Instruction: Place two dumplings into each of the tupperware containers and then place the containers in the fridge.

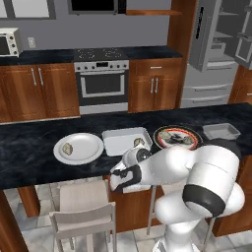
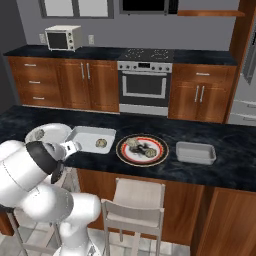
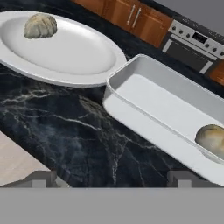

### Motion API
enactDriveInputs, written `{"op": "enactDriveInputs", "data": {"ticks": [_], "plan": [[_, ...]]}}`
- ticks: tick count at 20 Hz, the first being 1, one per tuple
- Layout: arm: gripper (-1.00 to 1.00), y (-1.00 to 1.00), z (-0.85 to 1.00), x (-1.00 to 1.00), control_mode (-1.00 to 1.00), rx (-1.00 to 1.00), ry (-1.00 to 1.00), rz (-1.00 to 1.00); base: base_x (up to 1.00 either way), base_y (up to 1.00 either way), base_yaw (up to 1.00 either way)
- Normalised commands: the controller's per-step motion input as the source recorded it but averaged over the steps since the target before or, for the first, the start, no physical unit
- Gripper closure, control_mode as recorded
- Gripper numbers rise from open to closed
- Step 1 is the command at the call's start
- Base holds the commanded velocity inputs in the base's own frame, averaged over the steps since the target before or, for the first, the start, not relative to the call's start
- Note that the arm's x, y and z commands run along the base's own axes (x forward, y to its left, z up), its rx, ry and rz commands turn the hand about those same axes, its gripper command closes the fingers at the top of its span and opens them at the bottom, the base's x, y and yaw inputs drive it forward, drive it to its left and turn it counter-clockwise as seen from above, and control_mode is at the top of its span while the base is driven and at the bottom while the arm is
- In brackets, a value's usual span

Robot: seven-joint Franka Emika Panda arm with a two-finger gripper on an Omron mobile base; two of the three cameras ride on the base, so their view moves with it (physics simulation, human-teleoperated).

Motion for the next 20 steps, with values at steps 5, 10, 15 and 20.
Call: {"op": "enactDriveInputs", "data": {"ticks": [5,10,15,20], "plan": [[-1.00,0.42,1.00,0.01,-1.00,-0.28,0.21,0.16,0.00,0.00,0.00],[-1.00,0.13,1.00,0.00,-1.00,-0.14,0.18,0.25,0.00,0.00,0.00],[-1.00,0.06,0.39,0.09,-1.00,-0.03,0.20,0.05,0.00,0.00,0.00],[-1.00,0.37,-0.44,0.32,-1.00,0.06,0.08,-0.02,0.00,0.00,0.00]]}}
